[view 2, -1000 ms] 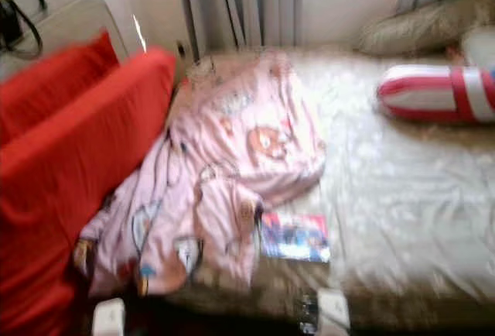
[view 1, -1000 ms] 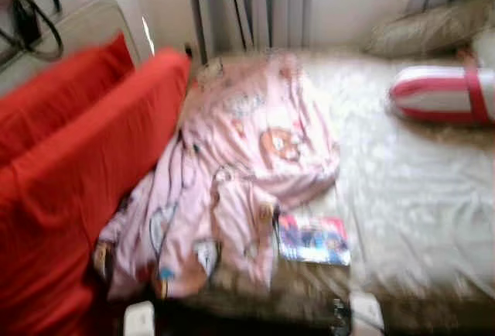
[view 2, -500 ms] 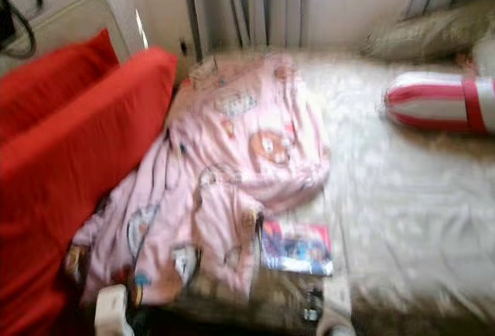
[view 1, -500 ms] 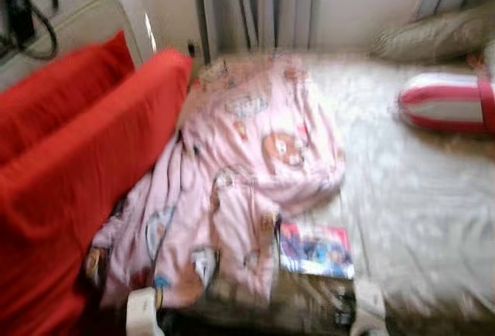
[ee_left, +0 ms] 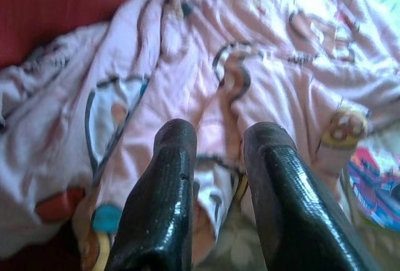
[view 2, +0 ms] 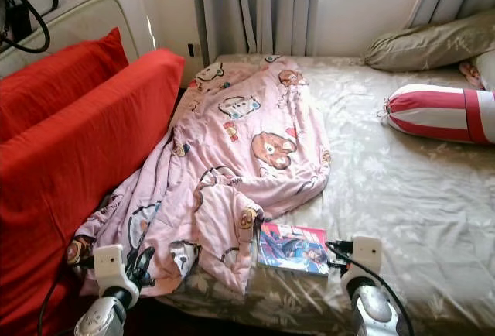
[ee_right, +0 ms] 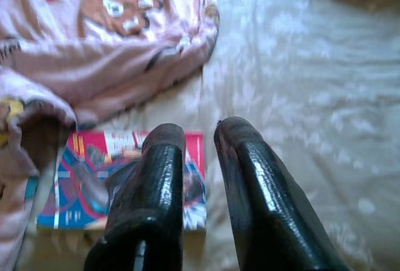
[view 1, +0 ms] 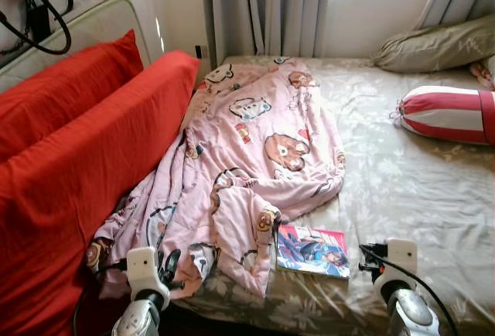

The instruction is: Clean up the room

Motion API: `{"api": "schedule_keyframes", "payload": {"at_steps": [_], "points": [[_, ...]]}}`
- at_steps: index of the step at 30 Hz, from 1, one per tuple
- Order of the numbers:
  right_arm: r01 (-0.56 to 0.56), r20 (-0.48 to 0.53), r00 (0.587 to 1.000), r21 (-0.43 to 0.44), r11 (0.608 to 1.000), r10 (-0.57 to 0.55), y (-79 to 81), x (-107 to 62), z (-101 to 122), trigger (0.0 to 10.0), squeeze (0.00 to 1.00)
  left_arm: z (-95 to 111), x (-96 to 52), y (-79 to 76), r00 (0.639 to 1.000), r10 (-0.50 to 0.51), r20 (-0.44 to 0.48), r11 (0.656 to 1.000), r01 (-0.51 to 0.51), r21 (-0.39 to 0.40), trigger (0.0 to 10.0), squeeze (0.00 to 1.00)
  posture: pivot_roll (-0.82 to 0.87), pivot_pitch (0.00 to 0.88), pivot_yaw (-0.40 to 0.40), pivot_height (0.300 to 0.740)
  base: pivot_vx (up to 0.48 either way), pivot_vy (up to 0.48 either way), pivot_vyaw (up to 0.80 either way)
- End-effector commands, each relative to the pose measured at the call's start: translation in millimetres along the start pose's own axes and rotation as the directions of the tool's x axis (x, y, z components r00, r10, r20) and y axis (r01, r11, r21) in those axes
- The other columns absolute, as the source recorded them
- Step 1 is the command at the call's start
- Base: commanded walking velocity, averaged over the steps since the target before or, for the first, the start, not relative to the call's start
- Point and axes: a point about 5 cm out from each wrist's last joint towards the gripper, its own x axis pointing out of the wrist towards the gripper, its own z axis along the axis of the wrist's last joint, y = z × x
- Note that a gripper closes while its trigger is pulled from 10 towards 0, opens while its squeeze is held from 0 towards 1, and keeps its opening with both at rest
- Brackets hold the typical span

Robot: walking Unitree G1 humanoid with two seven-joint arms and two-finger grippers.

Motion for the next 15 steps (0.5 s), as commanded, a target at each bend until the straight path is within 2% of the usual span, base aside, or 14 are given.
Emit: {"api": "schedule_keyframes", "payload": {"at_steps": [1,8,15], "points": [[0.01,0.052,0.999,0.019,1.0,-0.011,3.7,-1.1,3,10.0,0.0,7,2.5,-3.1,0.999,-0.019,0.035,0.999,0.018,0.03,10.0,0.0,0.0,0.0,0.017,0.74,0.0,0.0,0.0],[-0.009,0.136,0.991,0.003,1.0,0.009,11.1,-3.3,11,10.0,0.0,17,1.0,0.0,0.996,-0.031,0.079,0.998,0.027,0.048,10.0,0.0,-0.03,0.0,0.037,0.74,0.0,0.0,0.0],[-0.016,0.163,0.986,-0.014,1.0,0.018,16.0,-6.1,13,10.0,0.0,21,-5.5,7.8,0.995,-0.018,0.094,0.998,0.013,0.055,10.0,0.0,-0.03,0.0,0.039,0.74,0.0,0.0,0.0]]}}
